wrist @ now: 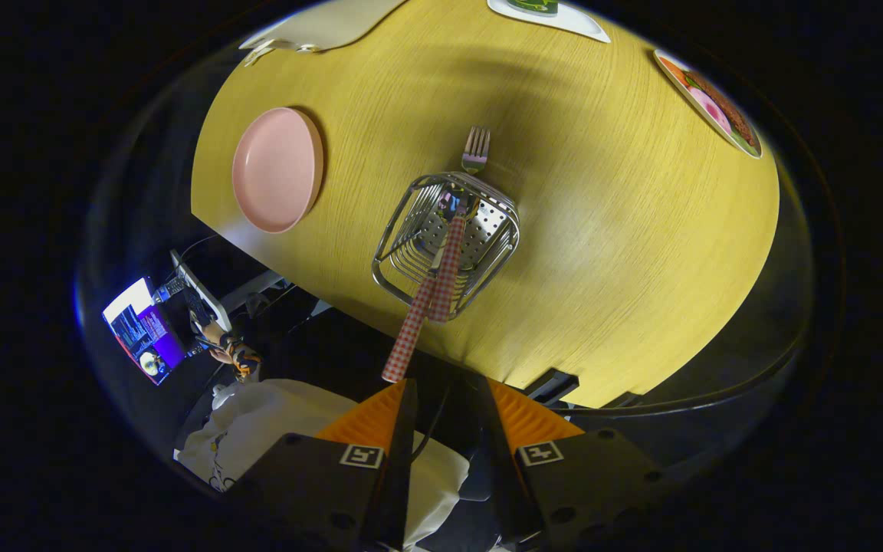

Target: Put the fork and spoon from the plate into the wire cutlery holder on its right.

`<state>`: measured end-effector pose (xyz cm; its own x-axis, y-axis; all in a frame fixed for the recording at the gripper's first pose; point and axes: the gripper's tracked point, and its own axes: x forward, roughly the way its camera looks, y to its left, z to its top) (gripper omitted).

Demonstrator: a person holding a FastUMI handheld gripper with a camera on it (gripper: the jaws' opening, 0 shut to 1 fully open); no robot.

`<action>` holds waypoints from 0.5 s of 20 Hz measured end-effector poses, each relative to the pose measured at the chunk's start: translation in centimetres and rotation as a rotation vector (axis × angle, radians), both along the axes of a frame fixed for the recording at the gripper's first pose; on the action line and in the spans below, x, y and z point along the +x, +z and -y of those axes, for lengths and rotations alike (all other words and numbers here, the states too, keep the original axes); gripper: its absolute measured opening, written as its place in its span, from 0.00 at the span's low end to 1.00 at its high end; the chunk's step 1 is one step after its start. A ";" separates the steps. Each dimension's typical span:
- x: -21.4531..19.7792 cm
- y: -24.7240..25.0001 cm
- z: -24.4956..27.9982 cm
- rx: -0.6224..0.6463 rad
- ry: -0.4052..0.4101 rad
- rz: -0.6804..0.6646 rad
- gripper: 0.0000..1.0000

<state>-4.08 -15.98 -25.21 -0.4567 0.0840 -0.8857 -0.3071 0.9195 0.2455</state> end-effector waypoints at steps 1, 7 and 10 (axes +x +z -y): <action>0.0 0.4 -0.1 0.008 -0.002 0.019 0.51; 0.0 2.8 -1.1 0.097 -0.077 0.142 0.93; 1.8 4.8 -1.8 0.153 -0.159 0.260 1.00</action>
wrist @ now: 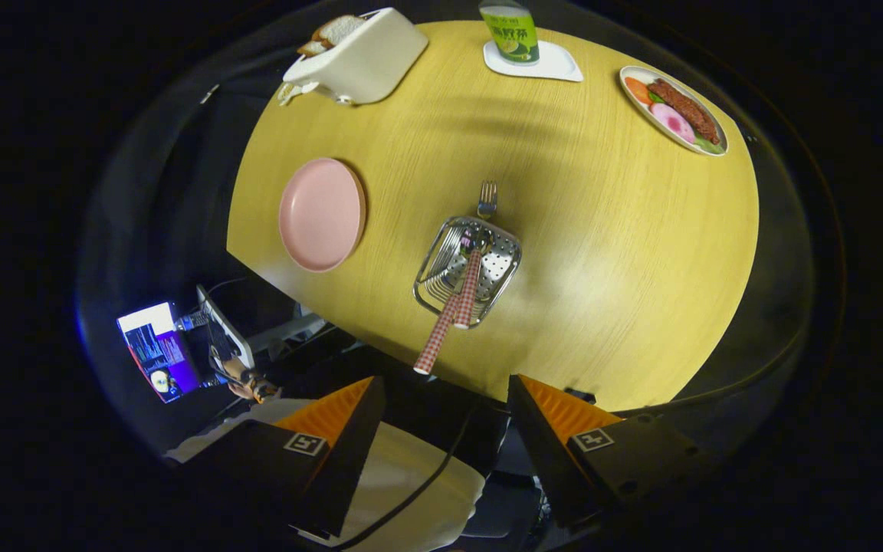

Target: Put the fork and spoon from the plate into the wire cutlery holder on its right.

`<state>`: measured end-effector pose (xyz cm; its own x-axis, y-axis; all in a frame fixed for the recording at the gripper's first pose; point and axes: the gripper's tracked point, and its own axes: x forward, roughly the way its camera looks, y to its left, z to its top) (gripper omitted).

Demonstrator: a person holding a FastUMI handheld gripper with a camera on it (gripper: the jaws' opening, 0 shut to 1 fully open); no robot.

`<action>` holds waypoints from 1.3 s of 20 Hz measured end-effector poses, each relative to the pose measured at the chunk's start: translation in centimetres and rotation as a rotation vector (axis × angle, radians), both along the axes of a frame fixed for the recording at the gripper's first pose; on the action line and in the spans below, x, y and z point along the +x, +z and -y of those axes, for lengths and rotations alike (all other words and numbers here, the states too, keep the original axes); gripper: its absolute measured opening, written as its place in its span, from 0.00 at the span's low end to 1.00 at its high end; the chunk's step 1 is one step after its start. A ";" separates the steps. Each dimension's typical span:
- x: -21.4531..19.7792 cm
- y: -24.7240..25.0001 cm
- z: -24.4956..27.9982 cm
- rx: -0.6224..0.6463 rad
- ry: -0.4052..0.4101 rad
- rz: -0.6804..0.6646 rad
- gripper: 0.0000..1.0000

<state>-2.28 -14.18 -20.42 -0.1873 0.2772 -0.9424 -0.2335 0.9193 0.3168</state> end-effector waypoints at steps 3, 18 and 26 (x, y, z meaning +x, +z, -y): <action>1.1 2.2 -0.4 0.033 -0.067 0.122 1.00; 4.6 17.0 -3.5 0.134 -0.419 0.953 0.99; 3.8 26.4 -6.4 0.098 -0.501 1.378 0.99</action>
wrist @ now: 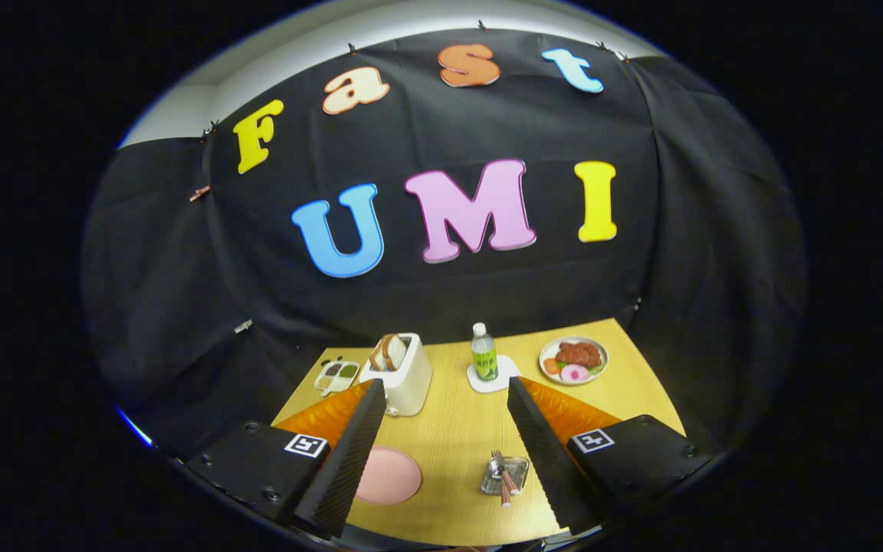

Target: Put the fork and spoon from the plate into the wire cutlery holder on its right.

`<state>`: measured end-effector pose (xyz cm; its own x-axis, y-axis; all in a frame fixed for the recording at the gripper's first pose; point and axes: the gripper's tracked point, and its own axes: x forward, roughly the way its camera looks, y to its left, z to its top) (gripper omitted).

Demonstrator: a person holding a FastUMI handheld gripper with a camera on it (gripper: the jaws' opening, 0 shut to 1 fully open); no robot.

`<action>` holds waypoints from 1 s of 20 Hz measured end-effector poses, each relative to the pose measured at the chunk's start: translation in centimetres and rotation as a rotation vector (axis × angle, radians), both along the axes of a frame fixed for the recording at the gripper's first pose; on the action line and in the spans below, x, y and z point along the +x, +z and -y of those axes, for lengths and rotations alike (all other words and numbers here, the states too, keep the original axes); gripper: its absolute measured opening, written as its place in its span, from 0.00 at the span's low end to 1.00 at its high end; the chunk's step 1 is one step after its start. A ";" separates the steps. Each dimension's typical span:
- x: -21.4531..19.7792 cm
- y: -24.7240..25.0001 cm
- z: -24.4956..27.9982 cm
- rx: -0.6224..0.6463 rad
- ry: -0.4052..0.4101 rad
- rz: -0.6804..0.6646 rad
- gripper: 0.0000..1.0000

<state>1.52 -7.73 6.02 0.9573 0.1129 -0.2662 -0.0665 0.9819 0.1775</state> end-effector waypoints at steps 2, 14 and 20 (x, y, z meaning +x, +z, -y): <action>-0.4 1.4 -0.5 -0.012 -0.024 0.073 0.99; -3.0 -1.1 -4.8 -0.019 -0.131 0.244 0.99; -3.3 -1.9 -3.7 -0.021 -0.173 0.346 0.99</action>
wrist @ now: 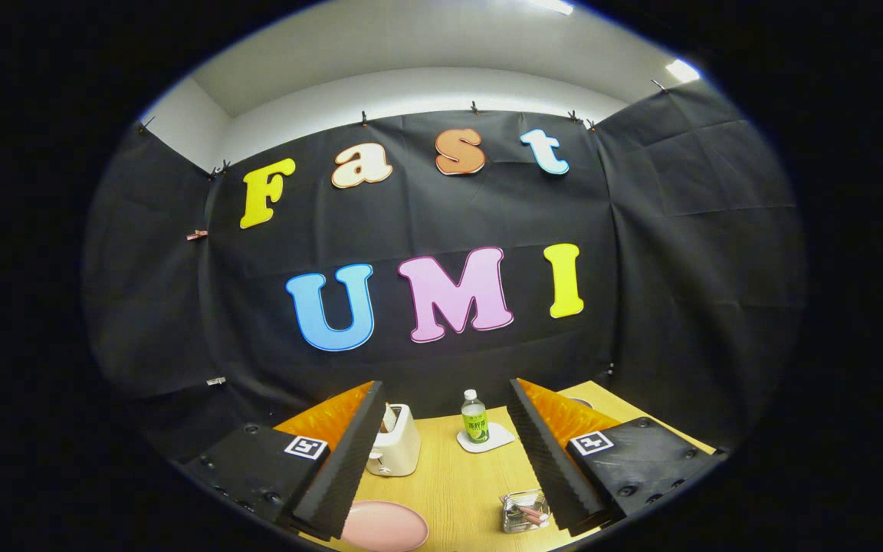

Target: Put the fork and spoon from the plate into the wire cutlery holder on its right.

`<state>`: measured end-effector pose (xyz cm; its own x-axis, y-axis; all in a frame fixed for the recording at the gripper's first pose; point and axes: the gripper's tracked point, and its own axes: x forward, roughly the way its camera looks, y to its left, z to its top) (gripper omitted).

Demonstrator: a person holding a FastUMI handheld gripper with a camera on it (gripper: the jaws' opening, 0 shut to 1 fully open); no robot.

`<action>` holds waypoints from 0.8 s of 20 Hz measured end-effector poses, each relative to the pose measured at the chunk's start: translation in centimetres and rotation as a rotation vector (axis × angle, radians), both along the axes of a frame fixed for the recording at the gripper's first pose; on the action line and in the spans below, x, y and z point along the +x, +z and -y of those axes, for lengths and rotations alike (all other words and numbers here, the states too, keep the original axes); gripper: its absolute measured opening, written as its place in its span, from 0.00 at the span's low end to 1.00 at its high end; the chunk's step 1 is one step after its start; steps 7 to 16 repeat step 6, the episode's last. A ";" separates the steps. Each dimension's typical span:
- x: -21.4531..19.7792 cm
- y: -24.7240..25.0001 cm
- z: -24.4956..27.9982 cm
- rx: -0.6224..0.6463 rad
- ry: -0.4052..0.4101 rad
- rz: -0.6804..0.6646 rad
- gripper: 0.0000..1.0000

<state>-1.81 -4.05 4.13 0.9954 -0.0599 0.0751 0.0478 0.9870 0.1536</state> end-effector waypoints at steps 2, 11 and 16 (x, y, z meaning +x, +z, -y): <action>0.7 -0.2 0.4 -0.018 0.018 -0.005 0.99; 2.2 -0.1 1.7 0.010 0.065 -0.012 0.99; 2.2 -0.1 1.7 0.010 0.065 -0.012 0.99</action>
